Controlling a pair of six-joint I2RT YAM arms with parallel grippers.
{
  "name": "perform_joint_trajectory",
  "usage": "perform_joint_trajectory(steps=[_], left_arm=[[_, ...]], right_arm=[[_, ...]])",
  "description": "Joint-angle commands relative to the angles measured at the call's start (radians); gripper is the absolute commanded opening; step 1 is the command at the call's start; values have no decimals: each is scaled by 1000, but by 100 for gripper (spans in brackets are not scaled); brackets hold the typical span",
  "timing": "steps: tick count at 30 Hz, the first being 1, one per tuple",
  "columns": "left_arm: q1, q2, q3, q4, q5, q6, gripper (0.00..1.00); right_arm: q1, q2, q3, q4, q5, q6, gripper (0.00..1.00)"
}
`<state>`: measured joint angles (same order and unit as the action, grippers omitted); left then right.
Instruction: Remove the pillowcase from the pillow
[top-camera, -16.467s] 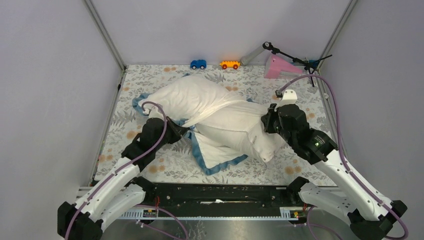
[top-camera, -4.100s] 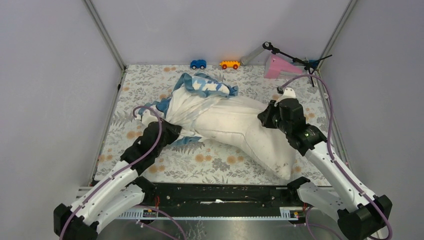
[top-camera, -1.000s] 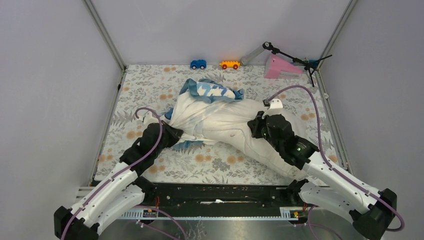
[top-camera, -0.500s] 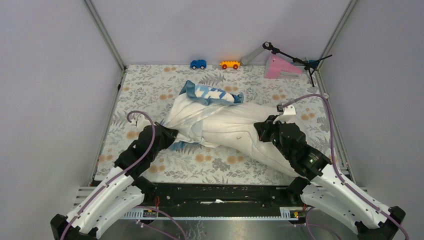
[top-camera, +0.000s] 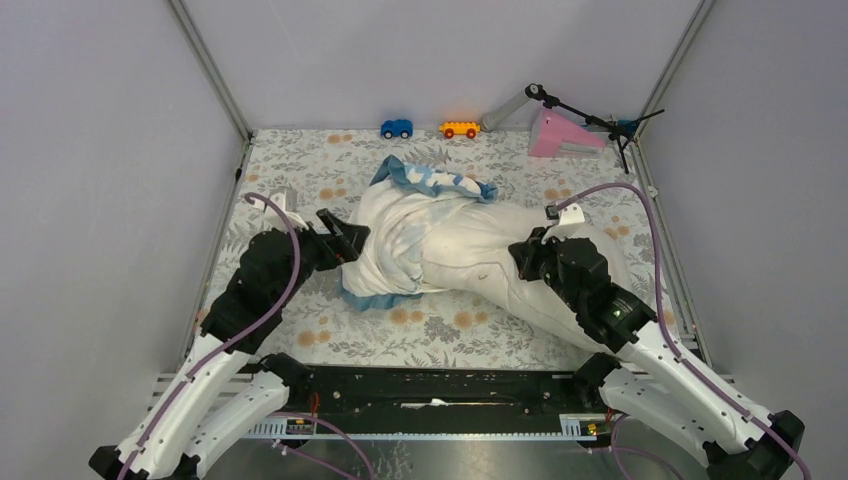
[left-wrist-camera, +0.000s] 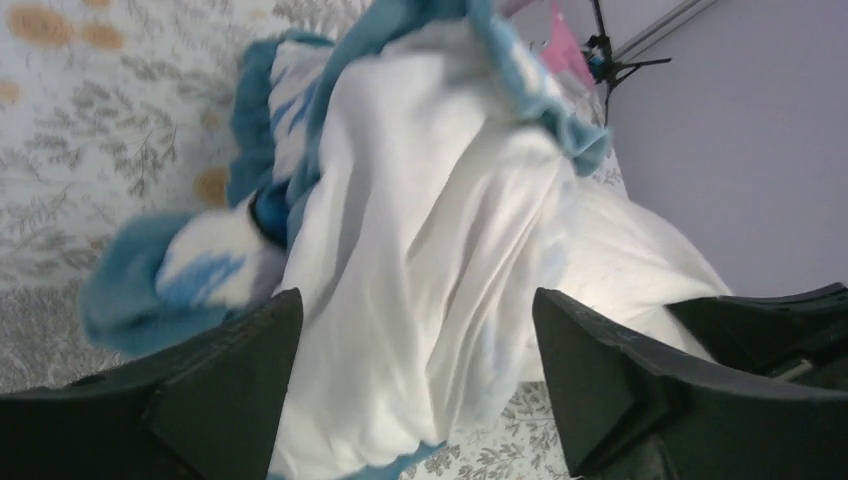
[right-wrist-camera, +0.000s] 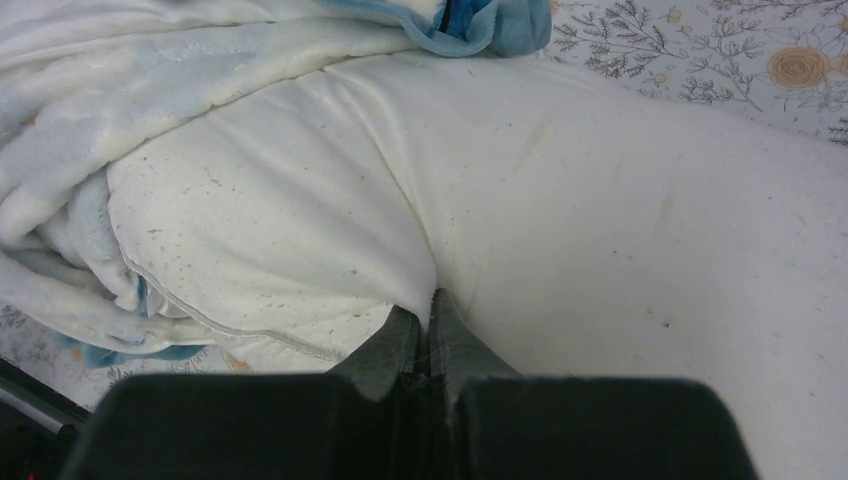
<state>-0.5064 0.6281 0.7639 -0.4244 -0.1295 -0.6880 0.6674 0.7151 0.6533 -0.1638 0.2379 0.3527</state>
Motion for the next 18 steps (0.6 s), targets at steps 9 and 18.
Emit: perform_joint_trajectory(steps=[9,18], left_arm=[[-390,349,421,-122,-343,276,97],[-483,676,602,-137,-387,361,88]], right_arm=[[-20,44,80,29,-33,-55,0],[-21,60,84,11,-90,-63,0]])
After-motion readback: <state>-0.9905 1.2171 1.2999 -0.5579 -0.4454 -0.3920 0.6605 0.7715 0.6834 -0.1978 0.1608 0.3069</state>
